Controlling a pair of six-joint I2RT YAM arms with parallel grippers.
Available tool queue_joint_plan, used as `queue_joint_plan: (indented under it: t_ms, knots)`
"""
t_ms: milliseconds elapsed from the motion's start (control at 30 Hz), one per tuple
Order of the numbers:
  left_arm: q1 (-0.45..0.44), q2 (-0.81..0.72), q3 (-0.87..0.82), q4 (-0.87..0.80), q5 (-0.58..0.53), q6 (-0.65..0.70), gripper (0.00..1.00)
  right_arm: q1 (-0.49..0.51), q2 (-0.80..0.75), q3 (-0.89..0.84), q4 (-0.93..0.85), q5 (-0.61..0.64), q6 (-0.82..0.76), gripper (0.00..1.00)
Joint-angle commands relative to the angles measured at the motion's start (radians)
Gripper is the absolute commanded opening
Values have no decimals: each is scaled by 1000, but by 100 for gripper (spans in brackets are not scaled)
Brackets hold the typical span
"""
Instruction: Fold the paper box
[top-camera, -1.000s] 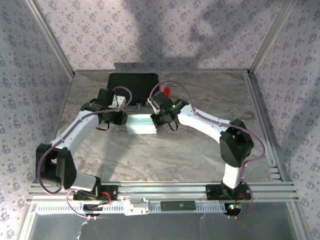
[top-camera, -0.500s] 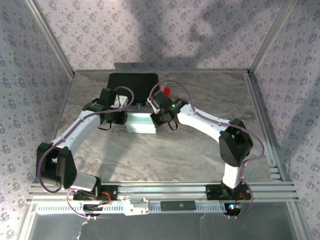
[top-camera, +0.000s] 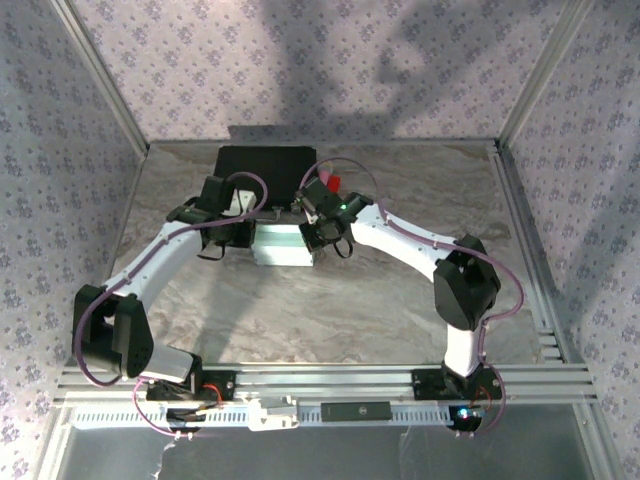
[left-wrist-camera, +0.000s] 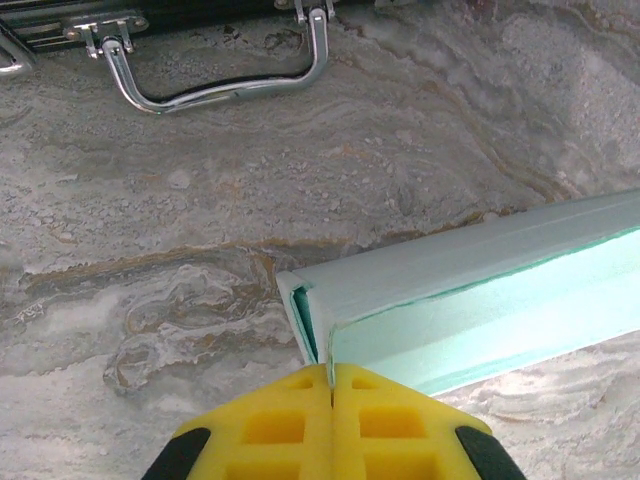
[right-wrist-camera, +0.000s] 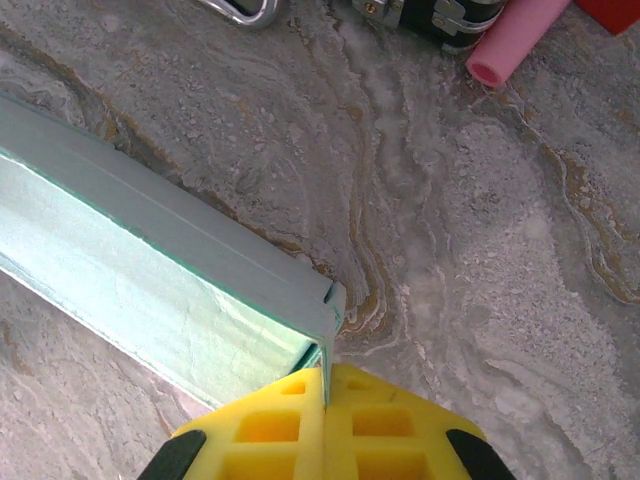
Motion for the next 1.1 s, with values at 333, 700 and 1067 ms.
queue_joint_plan:
  t_ms: [333,700,1067]
  knots:
    - [-33,-45,-56,78,52,-132,0,21,13,43,-27,42,187,0]
    - [-53,-68,-72,82,72,-187,0,25,31,46,-10,69,291,0]
    - [-70,-87,-82,85,58,-220,0,31,32,37,-2,97,328,0]
